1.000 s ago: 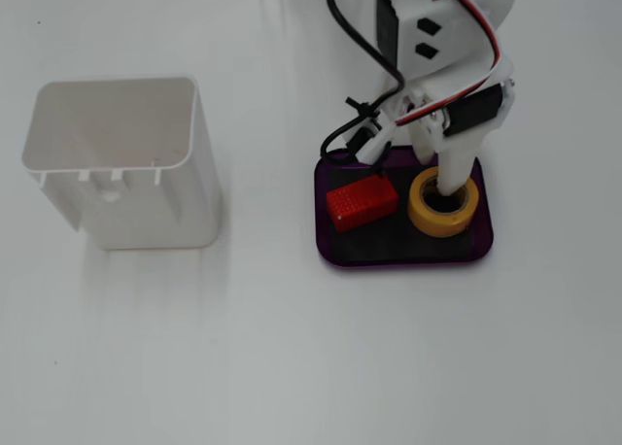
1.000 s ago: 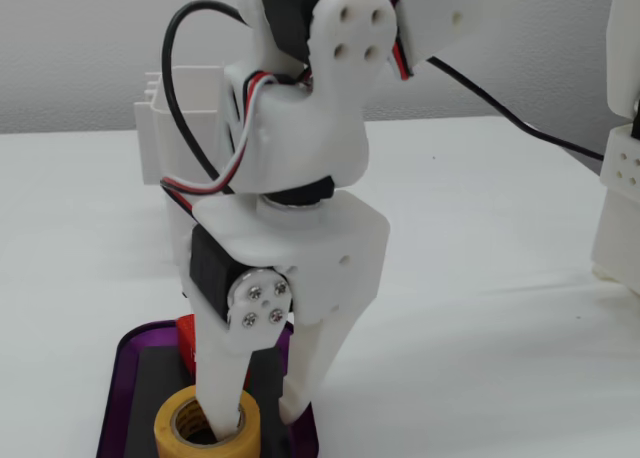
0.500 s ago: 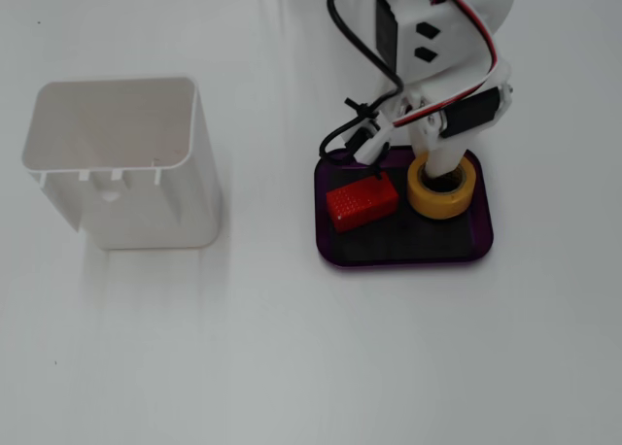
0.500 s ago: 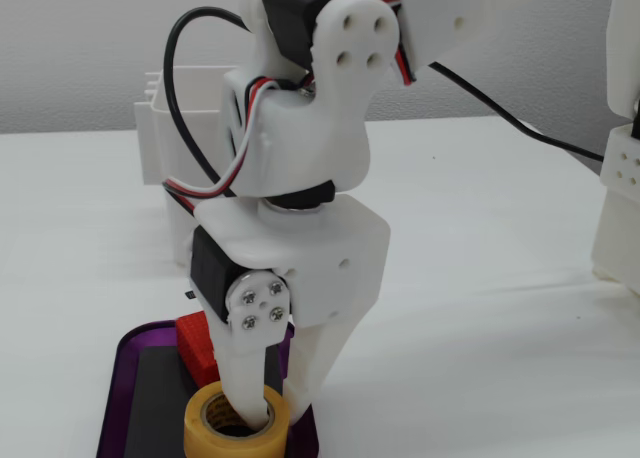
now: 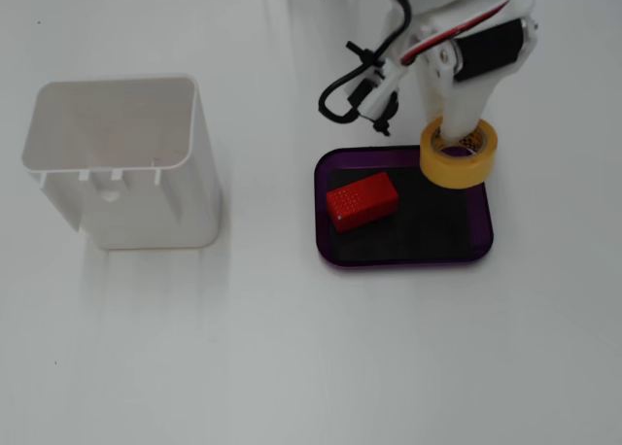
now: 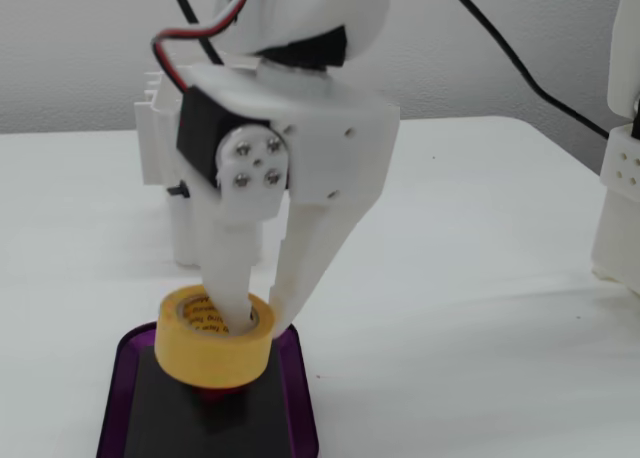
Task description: Remove the yellow tape from the box.
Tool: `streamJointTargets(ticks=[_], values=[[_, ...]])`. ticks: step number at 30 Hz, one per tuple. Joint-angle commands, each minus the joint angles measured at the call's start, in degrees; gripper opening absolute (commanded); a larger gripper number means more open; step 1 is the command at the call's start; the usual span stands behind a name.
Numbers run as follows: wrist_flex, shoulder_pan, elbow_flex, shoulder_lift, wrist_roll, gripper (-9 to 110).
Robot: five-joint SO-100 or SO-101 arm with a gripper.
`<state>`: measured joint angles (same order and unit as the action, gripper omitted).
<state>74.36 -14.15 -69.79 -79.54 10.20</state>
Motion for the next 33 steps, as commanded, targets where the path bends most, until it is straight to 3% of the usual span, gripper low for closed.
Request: streamJointTargets(ticks=[1, 7, 19, 26, 33], values=[[2.8, -0.4, 0.7, -9.1, 0.1, -1], [2.3, -0.3, -14.7, -21.0, 0.9, -1], [-20.3, 0.0, -53.4, -34.2, 1.5, -1], [-30.2, 4.4, -62.5, -34.1, 1.4, -1], [-30.2, 6.1, -64.3, -35.1, 1.3, 2]])
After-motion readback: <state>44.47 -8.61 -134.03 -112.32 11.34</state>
